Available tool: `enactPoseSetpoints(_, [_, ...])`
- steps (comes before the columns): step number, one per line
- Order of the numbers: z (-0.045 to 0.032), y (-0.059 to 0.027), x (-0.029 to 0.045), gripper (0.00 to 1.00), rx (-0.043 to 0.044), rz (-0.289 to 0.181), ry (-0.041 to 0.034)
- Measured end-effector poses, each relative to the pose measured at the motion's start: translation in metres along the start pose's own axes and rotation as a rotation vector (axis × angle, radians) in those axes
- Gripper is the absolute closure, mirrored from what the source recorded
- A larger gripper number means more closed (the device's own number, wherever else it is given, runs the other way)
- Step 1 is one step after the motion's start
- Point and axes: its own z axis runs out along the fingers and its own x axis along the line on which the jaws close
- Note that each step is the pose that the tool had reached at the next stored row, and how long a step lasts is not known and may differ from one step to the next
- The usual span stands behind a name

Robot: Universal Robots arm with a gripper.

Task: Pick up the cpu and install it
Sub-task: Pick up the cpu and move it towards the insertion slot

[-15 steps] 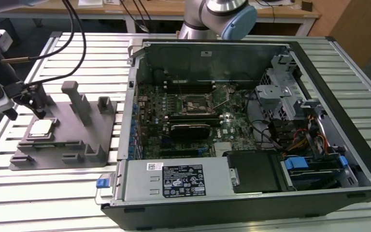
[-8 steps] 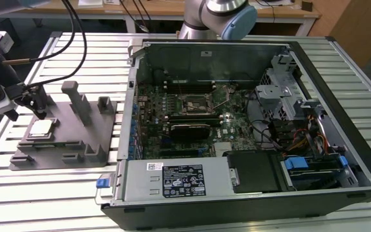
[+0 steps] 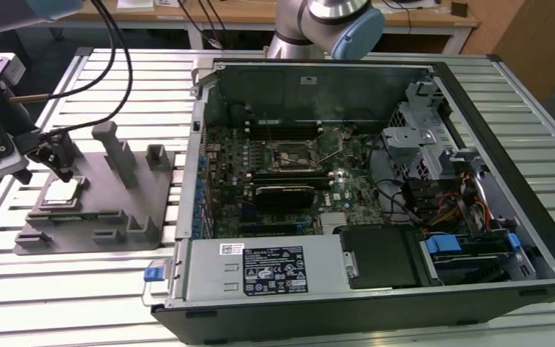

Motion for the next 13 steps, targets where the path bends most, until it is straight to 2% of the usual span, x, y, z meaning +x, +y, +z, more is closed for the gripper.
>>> enactPoseSetpoints(6, [0.0105,-0.0005,0.0001,0.34,0.0,0.007,-0.0003])
enactPoseSetpoints(13, [0.0185,0.0008,0.0002,0.34,0.0002,0.017,-0.0005])
